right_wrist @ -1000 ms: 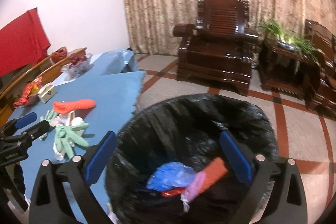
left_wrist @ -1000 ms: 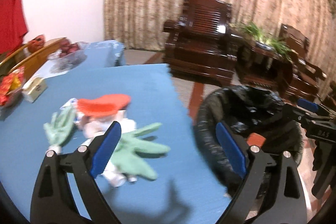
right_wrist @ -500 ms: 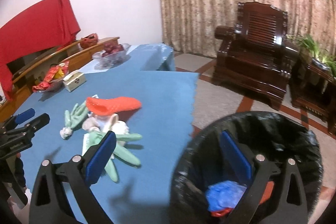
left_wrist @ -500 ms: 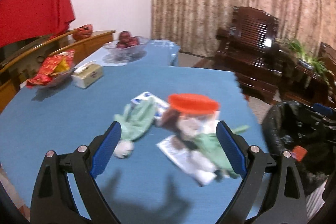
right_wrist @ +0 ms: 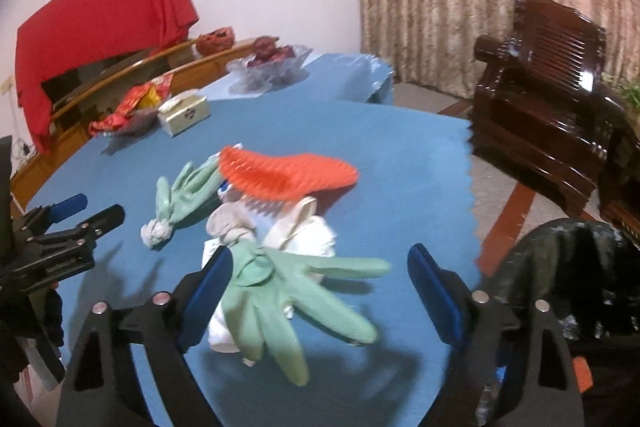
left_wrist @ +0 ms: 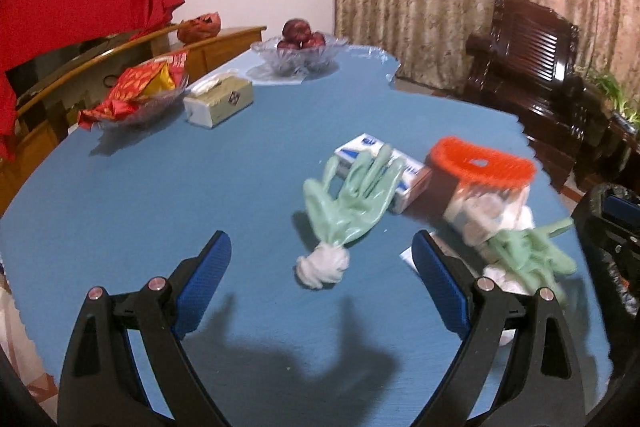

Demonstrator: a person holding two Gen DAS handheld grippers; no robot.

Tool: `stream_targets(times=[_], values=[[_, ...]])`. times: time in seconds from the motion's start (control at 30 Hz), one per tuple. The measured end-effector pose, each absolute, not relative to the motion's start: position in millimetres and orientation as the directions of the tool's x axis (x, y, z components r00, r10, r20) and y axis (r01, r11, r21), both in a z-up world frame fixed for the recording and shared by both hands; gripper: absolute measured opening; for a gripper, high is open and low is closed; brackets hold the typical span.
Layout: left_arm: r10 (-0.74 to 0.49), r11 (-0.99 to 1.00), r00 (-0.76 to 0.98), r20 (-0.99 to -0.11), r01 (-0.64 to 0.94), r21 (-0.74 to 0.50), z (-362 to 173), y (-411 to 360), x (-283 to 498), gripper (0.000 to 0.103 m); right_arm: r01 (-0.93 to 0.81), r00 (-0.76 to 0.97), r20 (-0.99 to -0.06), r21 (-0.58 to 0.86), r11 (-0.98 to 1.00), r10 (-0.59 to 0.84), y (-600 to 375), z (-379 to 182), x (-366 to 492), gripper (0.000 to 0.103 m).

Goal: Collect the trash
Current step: 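Move both tools back over the remaining gloves on the table, then grasp the green rubber glove with the right tool, then grasp the mint glove by its white knotted cuff with the left tool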

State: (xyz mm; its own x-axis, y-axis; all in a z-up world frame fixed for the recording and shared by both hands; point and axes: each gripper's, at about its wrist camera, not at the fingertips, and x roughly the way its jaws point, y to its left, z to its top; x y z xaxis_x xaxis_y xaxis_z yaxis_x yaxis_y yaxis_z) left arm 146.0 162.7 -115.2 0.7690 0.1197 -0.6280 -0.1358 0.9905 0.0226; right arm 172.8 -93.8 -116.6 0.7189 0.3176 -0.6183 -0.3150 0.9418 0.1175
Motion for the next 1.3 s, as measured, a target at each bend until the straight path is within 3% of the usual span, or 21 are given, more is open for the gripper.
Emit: stream_targets(times=[0.23, 0.63, 0.73, 0.93, 1.1, 1.3], values=[[0.125, 0.990, 0.740, -0.661, -0.142, 0.028, -138.3, 174.4, 160.8, 0.089, -0.395, 0.654, -0.656, 0.128, 0.910, 0.376, -60.1, -139.1, 183.5, 0.062], [0.091, 0.994, 0.685, -0.723, -0.112, 0.018, -172.1, 175.8, 199.3, 0.084, -0.421, 0.614, -0.693, 0.119, 0.899, 0.379, -44.0, -164.5, 196.7, 0.058], [0.066, 0.995, 0.659, -0.749, -0.097, 0.002, -178.3, 174.7, 208.4, 0.076, -0.430, 0.605, -0.692, 0.134, 0.893, 0.395, -44.5, -165.5, 197.9, 0.052], [0.020, 0.997, 0.633, -0.774, -0.070, -0.032, -184.0, 169.4, 213.2, 0.038, -0.444, 0.581, -0.693, 0.170, 0.880, 0.426, -49.6, -161.0, 199.0, 0.036], [0.005, 0.993, 0.647, -0.763, -0.096, -0.075, -175.2, 170.0, 201.4, 0.034, -0.446, 0.582, -0.682, 0.187, 0.875, 0.443, -54.9, -153.3, 193.2, 0.027], [0.012, 0.992, 0.682, -0.731, -0.102, -0.079, -150.7, 159.9, 176.2, 0.033, -0.458, 0.604, -0.649, 0.191, 0.868, 0.462, -66.4, -132.6, 180.1, 0.026]])
